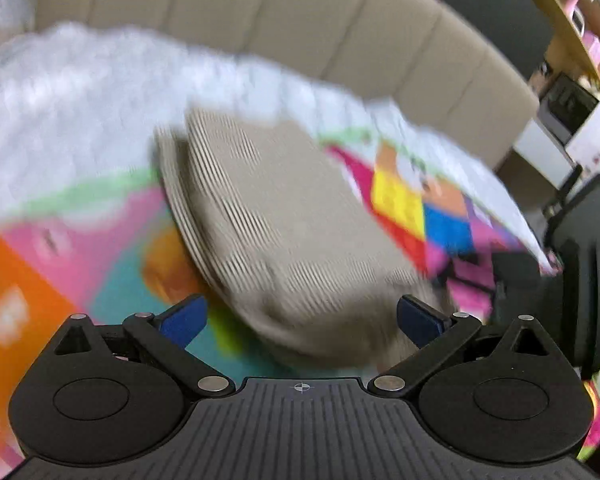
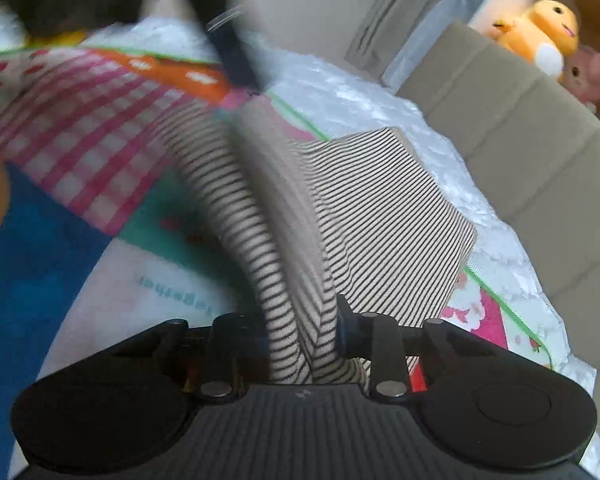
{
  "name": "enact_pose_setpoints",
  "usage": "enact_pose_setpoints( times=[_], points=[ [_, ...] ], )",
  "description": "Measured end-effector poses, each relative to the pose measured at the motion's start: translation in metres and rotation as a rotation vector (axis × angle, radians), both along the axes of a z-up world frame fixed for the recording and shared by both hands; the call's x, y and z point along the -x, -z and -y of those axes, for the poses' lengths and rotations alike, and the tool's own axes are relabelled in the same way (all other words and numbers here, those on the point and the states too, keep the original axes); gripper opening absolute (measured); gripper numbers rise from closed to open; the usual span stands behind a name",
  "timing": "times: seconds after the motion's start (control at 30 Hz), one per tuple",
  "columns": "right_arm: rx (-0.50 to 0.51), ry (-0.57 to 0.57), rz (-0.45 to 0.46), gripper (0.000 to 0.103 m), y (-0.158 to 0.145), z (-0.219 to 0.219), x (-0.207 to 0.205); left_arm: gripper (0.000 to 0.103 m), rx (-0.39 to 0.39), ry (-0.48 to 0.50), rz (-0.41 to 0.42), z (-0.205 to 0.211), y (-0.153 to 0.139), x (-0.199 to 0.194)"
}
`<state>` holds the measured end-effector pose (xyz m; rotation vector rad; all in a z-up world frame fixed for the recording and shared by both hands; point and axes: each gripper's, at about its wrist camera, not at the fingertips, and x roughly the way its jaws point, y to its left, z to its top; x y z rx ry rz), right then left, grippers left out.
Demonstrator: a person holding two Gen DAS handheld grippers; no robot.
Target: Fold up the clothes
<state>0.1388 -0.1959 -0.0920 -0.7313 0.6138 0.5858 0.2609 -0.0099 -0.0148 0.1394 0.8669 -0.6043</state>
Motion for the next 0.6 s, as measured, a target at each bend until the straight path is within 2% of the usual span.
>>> enact_pose_setpoints(
  times=[0.13,0.17,0.27,0.3,0.4,0.5,0.6],
  points=[
    [0.097,-0.069,-0.035,0.023,-0.001,0.005,0.019,0.103,0.02,0.002,0.035,-0.005,-0.018,-0.02],
    [0.115,-0.079,-0.053,0.023,-0.004,0.008,0.026,0.103,-0.011,0.013,0.058,0.003,-0.014,-0.027],
    [0.181,-0.125,-0.109,0.023,-0.014,0.015,0.053,0.095,-0.111,0.037,0.112,0.026,0.006,-0.046],
    [0.21,-0.147,-0.129,0.022,-0.019,0.017,0.065,0.088,-0.138,0.036,0.123,0.033,0.016,-0.049],
    [0.313,-0.237,-0.13,0.021,-0.043,0.026,0.082,0.091,-0.128,0.072,0.062,0.041,0.046,-0.055],
    [0.362,-0.278,-0.068,0.021,-0.083,0.026,0.053,0.091,-0.105,0.1,0.042,0.044,0.06,-0.058],
    [0.38,-0.288,-0.039,0.021,-0.109,0.012,0.0,0.089,-0.079,0.117,0.031,0.038,0.063,-0.058]
  ],
)
